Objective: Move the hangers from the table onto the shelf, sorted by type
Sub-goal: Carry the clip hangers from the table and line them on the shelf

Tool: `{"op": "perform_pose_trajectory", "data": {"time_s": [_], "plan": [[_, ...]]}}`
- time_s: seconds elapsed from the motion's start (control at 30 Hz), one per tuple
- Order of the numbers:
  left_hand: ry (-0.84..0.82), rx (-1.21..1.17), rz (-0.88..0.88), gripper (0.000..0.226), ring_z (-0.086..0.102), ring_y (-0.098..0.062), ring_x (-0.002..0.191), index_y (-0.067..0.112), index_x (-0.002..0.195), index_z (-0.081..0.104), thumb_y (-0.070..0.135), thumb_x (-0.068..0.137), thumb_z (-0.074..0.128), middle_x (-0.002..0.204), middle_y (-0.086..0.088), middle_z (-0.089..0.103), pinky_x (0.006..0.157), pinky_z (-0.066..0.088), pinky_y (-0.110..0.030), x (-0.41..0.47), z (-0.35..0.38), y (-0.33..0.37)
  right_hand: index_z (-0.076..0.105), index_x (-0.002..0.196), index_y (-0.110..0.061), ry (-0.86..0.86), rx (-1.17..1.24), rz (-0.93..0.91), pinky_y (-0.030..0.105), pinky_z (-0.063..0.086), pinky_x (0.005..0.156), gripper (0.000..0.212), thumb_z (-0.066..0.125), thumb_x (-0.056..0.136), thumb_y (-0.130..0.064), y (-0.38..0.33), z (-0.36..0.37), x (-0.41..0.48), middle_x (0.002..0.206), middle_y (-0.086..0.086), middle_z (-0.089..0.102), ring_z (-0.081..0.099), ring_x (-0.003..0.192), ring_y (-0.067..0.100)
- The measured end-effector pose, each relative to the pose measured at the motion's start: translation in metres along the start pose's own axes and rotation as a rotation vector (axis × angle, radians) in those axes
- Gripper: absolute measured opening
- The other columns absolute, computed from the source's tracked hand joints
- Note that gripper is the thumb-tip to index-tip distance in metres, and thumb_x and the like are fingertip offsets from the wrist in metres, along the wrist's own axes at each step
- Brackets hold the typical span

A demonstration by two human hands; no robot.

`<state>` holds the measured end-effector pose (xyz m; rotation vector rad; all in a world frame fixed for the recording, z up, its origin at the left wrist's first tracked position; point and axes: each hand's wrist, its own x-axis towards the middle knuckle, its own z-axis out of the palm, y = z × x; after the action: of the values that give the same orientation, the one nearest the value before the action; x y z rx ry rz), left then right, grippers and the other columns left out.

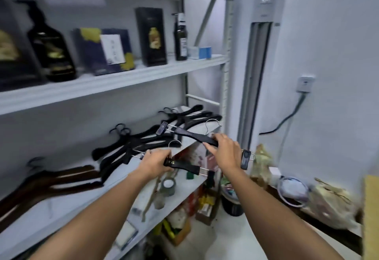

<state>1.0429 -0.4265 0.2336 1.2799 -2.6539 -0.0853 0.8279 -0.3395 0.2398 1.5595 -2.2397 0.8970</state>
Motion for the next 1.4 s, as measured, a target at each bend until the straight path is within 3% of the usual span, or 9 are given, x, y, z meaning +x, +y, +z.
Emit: {"op": "perform_pose_trajectory", "data": {"time_s": [0.33, 0.6, 0.97, 1.1, 1.2, 1.4], "plan": [[-0.008, 0.081, -0.31, 0.039, 0.048, -0.021, 0.113, 0.018, 0.107, 0.05, 0.044, 0.082, 0.065, 0.111, -0.001, 0.058, 0.091, 0.033, -0.037, -0.13, -0.019, -0.119, 0.064, 0.102, -0.018, -0.145, 0.17, -0.279, 0.037, 0.044, 0.079, 0.042, 0.056, 0.085, -0.056, -0.147, 0.051, -0.021, 0.096, 0.002, 0.065, 0.063, 0.093, 0.024], [-0.046, 0.065, -0.542, 0.053, 0.041, -0.025, 0.128, 0.017, 0.128, 0.045, 0.041, 0.084, 0.063, 0.131, -0.006, 0.051, 0.107, 0.028, -0.041, -0.232, -0.042, -0.203, 0.063, 0.107, -0.024, -0.219, 0.266, -0.435, 0.033, 0.04, 0.081, 0.041, 0.052, 0.086, -0.057, -0.266, 0.079, -0.057, 0.102, -0.005, 0.065, 0.062, 0.095, 0.018], [0.049, 0.002, -0.665, 0.033, 0.052, -0.02, 0.104, 0.023, 0.103, 0.05, 0.038, 0.081, 0.068, 0.106, 0.001, 0.057, 0.097, 0.032, -0.036, -0.371, -0.078, -0.334, 0.066, 0.106, -0.019, -0.258, 0.251, -0.508, 0.031, 0.044, 0.075, 0.044, 0.055, 0.085, -0.057, -0.432, 0.094, -0.133, 0.1, 0.001, 0.068, 0.064, 0.09, 0.021], [0.071, -0.003, -0.68, 0.03, 0.051, -0.018, 0.105, 0.023, 0.105, 0.05, 0.035, 0.083, 0.066, 0.098, 0.005, 0.053, 0.096, 0.032, -0.036, -0.432, -0.09, -0.386, 0.062, 0.112, -0.02, -0.316, 0.263, -0.514, 0.033, 0.043, 0.086, 0.046, 0.052, 0.087, -0.057, -0.501, 0.102, -0.166, 0.106, 0.0, 0.066, 0.062, 0.098, 0.019], [0.079, 0.004, -0.711, 0.033, 0.048, -0.018, 0.11, 0.022, 0.111, 0.05, 0.035, 0.084, 0.065, 0.109, 0.001, 0.058, 0.095, 0.03, -0.035, -0.476, -0.099, -0.421, 0.06, 0.117, -0.02, -0.334, 0.251, -0.521, 0.034, 0.043, 0.092, 0.05, 0.049, 0.087, -0.059, -0.55, 0.108, -0.192, 0.112, 0.0, 0.064, 0.061, 0.103, 0.019], [0.088, 0.024, -0.78, 0.034, 0.049, -0.019, 0.113, 0.022, 0.109, 0.051, 0.037, 0.083, 0.066, 0.114, 0.0, 0.06, 0.101, 0.031, -0.038, -0.535, -0.109, -0.473, 0.062, 0.111, -0.021, -0.33, 0.276, -0.587, 0.031, 0.043, 0.084, 0.047, 0.049, 0.087, -0.059, -0.614, 0.121, -0.227, 0.105, -0.002, 0.066, 0.063, 0.094, 0.017]]}}
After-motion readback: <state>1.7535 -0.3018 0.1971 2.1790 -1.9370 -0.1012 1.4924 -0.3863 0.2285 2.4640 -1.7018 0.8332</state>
